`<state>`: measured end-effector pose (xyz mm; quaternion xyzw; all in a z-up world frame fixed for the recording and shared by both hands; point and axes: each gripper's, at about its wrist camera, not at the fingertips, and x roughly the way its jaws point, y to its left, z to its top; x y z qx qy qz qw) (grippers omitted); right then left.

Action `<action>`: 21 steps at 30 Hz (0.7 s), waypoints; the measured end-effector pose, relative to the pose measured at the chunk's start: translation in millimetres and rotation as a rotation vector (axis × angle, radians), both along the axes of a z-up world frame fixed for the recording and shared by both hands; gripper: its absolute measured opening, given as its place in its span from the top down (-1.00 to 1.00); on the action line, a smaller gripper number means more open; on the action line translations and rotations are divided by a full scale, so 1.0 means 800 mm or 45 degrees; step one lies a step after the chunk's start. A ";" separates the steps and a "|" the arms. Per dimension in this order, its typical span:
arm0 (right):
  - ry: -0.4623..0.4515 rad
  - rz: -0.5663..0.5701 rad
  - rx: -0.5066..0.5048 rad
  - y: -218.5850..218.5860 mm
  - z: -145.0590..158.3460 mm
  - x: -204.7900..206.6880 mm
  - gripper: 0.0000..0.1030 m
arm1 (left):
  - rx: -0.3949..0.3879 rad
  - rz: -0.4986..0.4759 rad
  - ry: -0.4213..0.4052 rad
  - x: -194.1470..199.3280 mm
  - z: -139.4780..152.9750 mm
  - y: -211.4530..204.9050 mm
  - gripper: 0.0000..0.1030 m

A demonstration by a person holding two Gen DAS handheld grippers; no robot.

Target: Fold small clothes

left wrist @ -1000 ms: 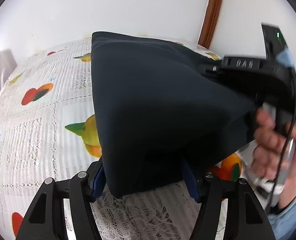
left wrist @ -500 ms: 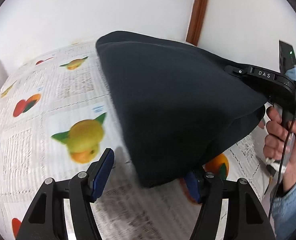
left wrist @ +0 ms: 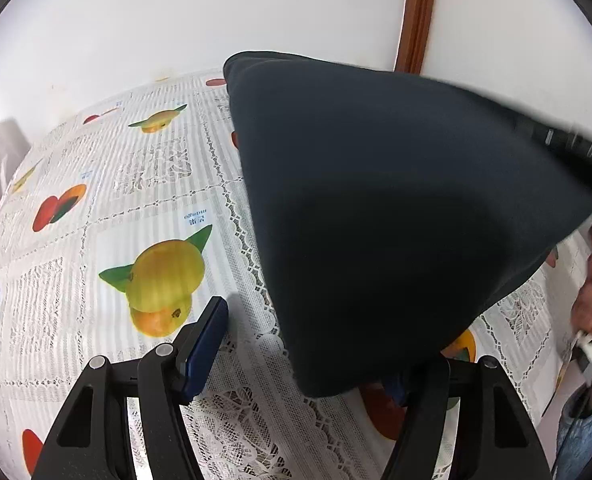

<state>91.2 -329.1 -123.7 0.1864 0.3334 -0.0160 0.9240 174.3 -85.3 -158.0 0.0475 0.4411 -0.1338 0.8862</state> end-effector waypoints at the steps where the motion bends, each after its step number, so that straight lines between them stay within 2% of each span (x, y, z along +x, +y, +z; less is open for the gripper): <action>1: 0.053 -0.010 0.020 -0.006 -0.013 0.001 0.73 | -0.002 -0.001 -0.001 -0.002 0.000 0.001 -0.29; 3: 0.099 -0.005 0.025 -0.008 -0.024 0.001 0.71 | -0.005 -0.009 -0.002 -0.002 -0.002 0.003 -0.29; 5: 0.116 -0.003 -0.043 -0.004 -0.015 -0.004 0.64 | 0.001 -0.024 0.004 -0.001 -0.001 0.005 -0.29; 7: 0.145 0.001 -0.143 0.000 -0.004 -0.012 0.40 | 0.006 -0.038 0.022 0.000 -0.002 0.009 -0.29; 11: 0.153 0.065 -0.277 -0.003 0.020 -0.047 0.27 | -0.029 -0.074 0.019 -0.015 0.006 0.024 -0.27; 12: 0.149 0.079 -0.305 -0.007 0.027 -0.062 0.18 | -0.043 -0.083 0.011 -0.021 0.008 0.030 -0.27; 13: 0.146 0.083 -0.320 -0.012 0.033 -0.073 0.10 | -0.051 -0.090 0.004 -0.026 0.011 0.034 -0.27; 17: 0.191 0.177 -0.303 -0.020 0.034 -0.100 0.05 | -0.051 -0.125 -0.044 -0.044 0.022 0.044 -0.23; 21: 0.282 0.238 -0.295 -0.008 0.002 -0.091 0.04 | -0.015 -0.158 -0.074 -0.047 0.025 0.033 -0.08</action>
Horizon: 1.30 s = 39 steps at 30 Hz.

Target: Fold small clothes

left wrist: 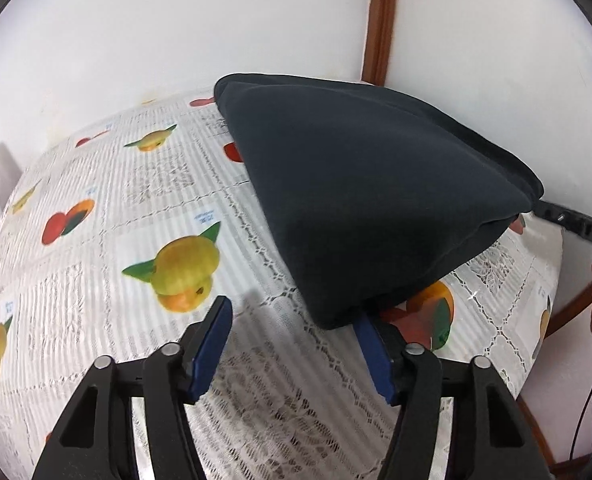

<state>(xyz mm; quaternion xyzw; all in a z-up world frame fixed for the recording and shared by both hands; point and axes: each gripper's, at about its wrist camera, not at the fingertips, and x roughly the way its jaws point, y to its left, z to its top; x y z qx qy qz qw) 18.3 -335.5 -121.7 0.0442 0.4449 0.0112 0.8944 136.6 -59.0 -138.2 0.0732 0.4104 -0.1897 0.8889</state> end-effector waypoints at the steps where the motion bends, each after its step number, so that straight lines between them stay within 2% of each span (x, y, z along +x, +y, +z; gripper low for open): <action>1: 0.018 -0.002 -0.008 0.003 -0.008 0.005 0.04 | 0.006 -0.008 0.000 0.001 0.000 -0.004 -0.06; 6: 0.038 -0.051 0.007 0.006 -0.033 0.033 0.04 | -0.008 -0.019 -0.004 0.001 0.006 -0.021 0.24; 8: 0.059 -0.050 0.045 0.003 -0.039 0.041 0.06 | -0.015 -0.011 0.002 0.003 0.009 -0.024 0.29; 9: 0.056 -0.030 0.071 0.003 -0.040 0.043 0.20 | -0.019 -0.007 0.004 0.003 0.010 -0.024 0.39; 10: 0.057 0.008 0.103 0.005 -0.040 0.045 0.60 | -0.024 0.000 0.003 0.005 0.010 -0.023 0.48; 11: 0.053 0.015 0.095 0.007 -0.037 0.045 0.63 | -0.023 0.018 -0.003 0.006 0.011 -0.021 0.64; 14: 0.029 0.030 0.017 0.017 -0.036 0.056 0.67 | -0.070 0.041 0.006 0.012 0.011 -0.010 0.76; 17: 0.027 0.037 0.038 0.020 -0.038 0.078 0.68 | -0.106 0.073 0.011 0.016 0.012 0.001 0.78; 26: 0.071 0.152 0.079 0.064 -0.046 0.137 0.68 | -0.111 0.212 0.025 0.034 0.014 0.053 0.78; 32: 0.078 0.168 0.053 0.067 -0.037 0.114 0.53 | -0.142 0.227 0.088 0.037 0.008 0.076 0.77; 39: -0.045 0.229 0.044 0.056 0.020 0.079 0.39 | -0.234 0.226 0.122 0.021 0.019 0.098 0.73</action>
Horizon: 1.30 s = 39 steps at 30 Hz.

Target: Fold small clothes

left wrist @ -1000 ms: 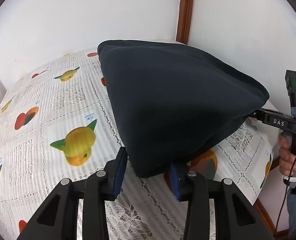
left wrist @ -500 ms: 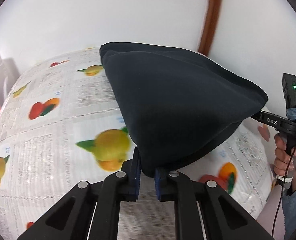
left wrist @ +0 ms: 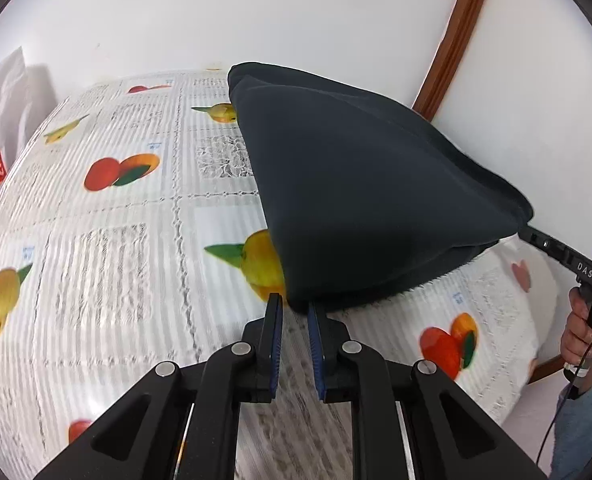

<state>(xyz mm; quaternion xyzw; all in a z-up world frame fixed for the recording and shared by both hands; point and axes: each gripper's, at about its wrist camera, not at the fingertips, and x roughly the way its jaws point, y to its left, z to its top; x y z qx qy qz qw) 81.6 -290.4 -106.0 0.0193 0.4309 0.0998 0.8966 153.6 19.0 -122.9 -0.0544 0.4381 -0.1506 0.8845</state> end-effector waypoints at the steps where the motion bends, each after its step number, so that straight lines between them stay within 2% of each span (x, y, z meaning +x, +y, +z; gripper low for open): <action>1: -0.016 0.005 0.001 0.002 0.006 0.000 0.35 | -0.014 -0.004 -0.011 -0.007 0.004 0.003 0.73; 7: -0.076 0.030 0.065 0.019 0.022 0.020 0.28 | -0.011 -0.010 -0.075 -0.016 0.027 0.010 0.71; 9: -0.099 0.016 0.072 0.027 0.025 0.026 0.19 | 0.008 0.001 -0.079 -0.010 0.032 0.010 0.71; 17: -0.038 -0.073 0.114 0.047 -0.008 0.086 0.20 | 0.018 -0.005 -0.056 0.039 0.032 0.006 0.70; 18: -0.033 -0.081 0.118 0.049 -0.012 0.092 0.21 | 0.019 -0.009 -0.053 0.045 0.029 0.003 0.63; 20: -0.003 -0.107 0.113 0.052 -0.023 0.109 0.42 | 0.039 -0.007 -0.060 0.052 0.026 -0.003 0.45; 21: 0.018 -0.114 0.104 0.051 -0.029 0.118 0.97 | 0.057 -0.006 -0.068 0.054 0.023 -0.005 0.36; 22: -0.002 -0.123 0.101 0.047 -0.028 0.120 0.94 | 0.077 -0.006 -0.068 0.055 0.021 -0.008 0.33; 24: -0.127 -0.186 0.144 0.025 -0.018 0.111 0.94 | 0.084 -0.019 -0.038 0.059 0.015 -0.007 0.30; 26: -0.086 -0.201 0.204 0.009 -0.024 0.111 0.94 | 0.058 -0.029 -0.022 0.057 0.013 -0.004 0.25; 31: -0.101 -0.175 0.046 0.028 -0.016 0.094 0.91 | 0.034 -0.037 -0.034 0.052 0.018 0.002 0.26; 34: -0.146 -0.176 0.039 0.030 -0.002 0.074 0.85 | 0.040 -0.041 -0.065 0.053 0.024 0.004 0.21; 37: -0.090 -0.162 -0.048 0.031 -0.017 0.066 0.85 | 0.061 -0.059 -0.044 0.060 0.014 0.001 0.20; 39: -0.050 -0.188 -0.095 0.023 -0.034 0.060 0.83 | 0.062 -0.068 0.003 0.065 -0.001 0.000 0.11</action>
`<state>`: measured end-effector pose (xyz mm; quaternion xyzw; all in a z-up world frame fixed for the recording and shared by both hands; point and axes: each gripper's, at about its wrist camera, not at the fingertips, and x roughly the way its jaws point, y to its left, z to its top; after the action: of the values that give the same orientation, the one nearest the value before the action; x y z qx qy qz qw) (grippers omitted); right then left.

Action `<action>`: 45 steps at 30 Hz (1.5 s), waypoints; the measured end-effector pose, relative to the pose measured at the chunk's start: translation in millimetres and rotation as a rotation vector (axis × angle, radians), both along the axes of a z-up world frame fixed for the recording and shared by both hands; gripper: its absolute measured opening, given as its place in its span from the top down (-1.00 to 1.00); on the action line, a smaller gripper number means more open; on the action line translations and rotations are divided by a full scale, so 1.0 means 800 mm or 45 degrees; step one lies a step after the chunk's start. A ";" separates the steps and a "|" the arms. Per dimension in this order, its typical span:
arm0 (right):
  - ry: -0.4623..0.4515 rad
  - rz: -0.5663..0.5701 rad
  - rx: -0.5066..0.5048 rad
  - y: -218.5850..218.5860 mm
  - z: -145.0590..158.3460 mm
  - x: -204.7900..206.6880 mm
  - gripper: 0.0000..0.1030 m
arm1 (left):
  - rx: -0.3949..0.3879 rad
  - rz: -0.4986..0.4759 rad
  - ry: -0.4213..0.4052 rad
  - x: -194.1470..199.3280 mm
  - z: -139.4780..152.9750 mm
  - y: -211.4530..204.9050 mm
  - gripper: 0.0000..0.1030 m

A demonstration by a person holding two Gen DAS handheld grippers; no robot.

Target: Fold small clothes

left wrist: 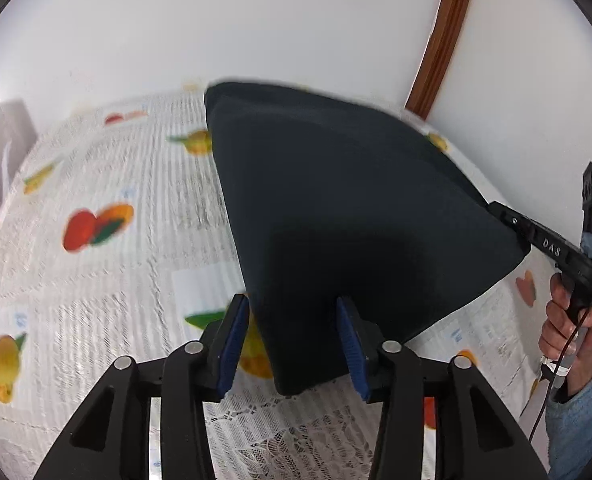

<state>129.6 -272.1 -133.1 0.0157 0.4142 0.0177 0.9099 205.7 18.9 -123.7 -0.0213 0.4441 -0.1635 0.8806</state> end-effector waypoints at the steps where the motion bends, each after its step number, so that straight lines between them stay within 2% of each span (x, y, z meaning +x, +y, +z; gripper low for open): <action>1: 0.032 -0.017 0.008 -0.006 -0.008 -0.003 0.79 | 0.000 -0.007 0.026 0.002 -0.008 -0.001 0.10; 3: 0.039 -0.018 0.011 -0.010 -0.008 -0.006 0.78 | -0.008 -0.022 0.055 0.005 -0.015 0.000 0.10; 5: 0.018 0.001 -0.032 -0.004 0.008 -0.005 0.78 | -0.014 -0.032 0.049 0.006 -0.009 0.002 0.10; 8: -0.005 0.075 -0.032 0.012 0.029 0.015 0.47 | -0.041 -0.020 0.005 0.009 0.009 0.007 0.08; 9: -0.007 0.095 -0.034 0.018 0.031 0.025 0.31 | -0.050 -0.005 -0.014 0.011 0.016 0.009 0.08; 10: -0.006 0.108 -0.039 0.024 0.030 0.037 0.23 | -0.057 0.007 -0.028 0.014 0.020 0.010 0.08; 12: 0.038 0.111 -0.039 0.030 0.019 0.061 0.22 | -0.064 0.026 -0.039 0.023 0.024 0.012 0.08; 14: 0.115 0.076 0.011 0.025 -0.004 0.088 0.31 | -0.075 0.032 -0.029 0.030 0.021 0.013 0.07; 15: 0.129 0.080 0.034 0.022 -0.010 0.093 0.90 | -0.077 0.031 -0.024 0.033 0.019 0.013 0.07; 17: 0.047 0.061 0.143 0.001 -0.010 0.088 0.91 | -0.082 0.032 -0.020 0.035 0.017 0.015 0.03; 19: 0.065 0.033 0.209 -0.012 -0.015 0.084 0.92 | -0.088 0.036 -0.024 0.032 0.018 0.021 0.03; 21: 0.102 0.043 0.145 -0.005 -0.018 0.085 0.91 | -0.078 0.046 -0.028 0.031 0.018 0.027 0.03; 24: 0.098 0.054 0.016 0.011 0.008 0.091 0.87 | -0.054 0.061 -0.032 0.032 0.018 0.035 0.03; 26: 0.089 0.061 -0.028 0.018 0.025 0.103 0.75 | -0.056 0.079 -0.024 0.036 0.017 0.040 0.03; 28: 0.107 0.080 -0.051 0.024 0.036 0.128 0.30 | -0.064 0.094 -0.020 0.039 0.018 0.043 0.03; 30: 0.114 0.110 -0.047 0.031 0.039 0.155 0.13 | -0.072 0.100 -0.026 0.039 0.021 0.045 0.03; 31: 0.129 0.114 -0.049 0.035 0.036 0.171 0.13 | -0.073 0.102 -0.027 0.040 0.022 0.045 0.03; 35: 0.262 0.066 -0.023 0.037 0.001 0.231 0.13 | -0.087 0.102 -0.005 0.048 0.019 0.042 0.03; 38: 0.412 0.065 0.144 0.034 -0.036 0.266 0.19 | -0.095 0.095 0.021 0.056 0.013 0.037 0.03; 40: 0.379 0.074 0.209 0.031 -0.034 0.271 0.74 | -0.113 0.111 0.032 0.059 0.009 0.037 0.01; 43: 0.214 0.096 0.243 0.024 -0.010 0.262 0.75 | -0.116 0.115 0.031 0.056 0.010 0.039 0.00; 45: 0.260 0.074 0.213 0.028 -0.018 0.267 0.75 | -0.103 0.111 0.032 0.055 0.009 0.038 0.00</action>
<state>343.0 -249.7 -147.3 0.0812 0.5021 0.0770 0.8575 249.4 49.7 -116.1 -0.0781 0.4468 -0.1426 0.8797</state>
